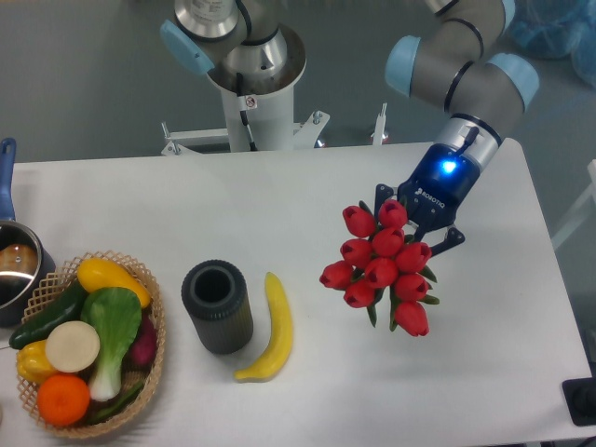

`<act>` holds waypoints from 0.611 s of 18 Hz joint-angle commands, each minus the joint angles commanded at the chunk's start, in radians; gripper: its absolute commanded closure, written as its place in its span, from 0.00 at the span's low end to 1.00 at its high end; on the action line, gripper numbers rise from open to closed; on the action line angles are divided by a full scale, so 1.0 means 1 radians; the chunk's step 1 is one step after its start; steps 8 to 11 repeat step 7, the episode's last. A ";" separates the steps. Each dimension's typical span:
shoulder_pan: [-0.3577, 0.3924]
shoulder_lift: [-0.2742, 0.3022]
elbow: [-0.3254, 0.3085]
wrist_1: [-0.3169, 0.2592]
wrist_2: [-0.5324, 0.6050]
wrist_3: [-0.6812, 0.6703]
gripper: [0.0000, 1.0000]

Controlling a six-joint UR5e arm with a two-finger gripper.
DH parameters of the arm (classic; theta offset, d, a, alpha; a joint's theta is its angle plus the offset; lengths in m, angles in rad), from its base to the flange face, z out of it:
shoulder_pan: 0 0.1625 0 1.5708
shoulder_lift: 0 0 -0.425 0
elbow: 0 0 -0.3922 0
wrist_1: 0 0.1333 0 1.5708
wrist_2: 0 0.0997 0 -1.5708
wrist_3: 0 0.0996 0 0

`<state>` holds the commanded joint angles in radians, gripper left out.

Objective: Pick up the flowers from the table
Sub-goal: 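Lift the gripped tulip bunch up off the table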

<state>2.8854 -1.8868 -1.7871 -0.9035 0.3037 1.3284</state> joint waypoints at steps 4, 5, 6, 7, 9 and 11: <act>0.002 0.000 0.002 0.000 0.000 0.002 0.71; 0.002 0.000 0.002 0.000 -0.002 0.002 0.71; 0.002 0.000 0.003 0.000 -0.008 0.000 0.71; 0.002 0.000 0.003 0.000 -0.014 0.000 0.71; 0.002 0.000 0.003 0.000 -0.014 0.000 0.71; 0.002 0.000 0.003 0.000 -0.014 0.000 0.71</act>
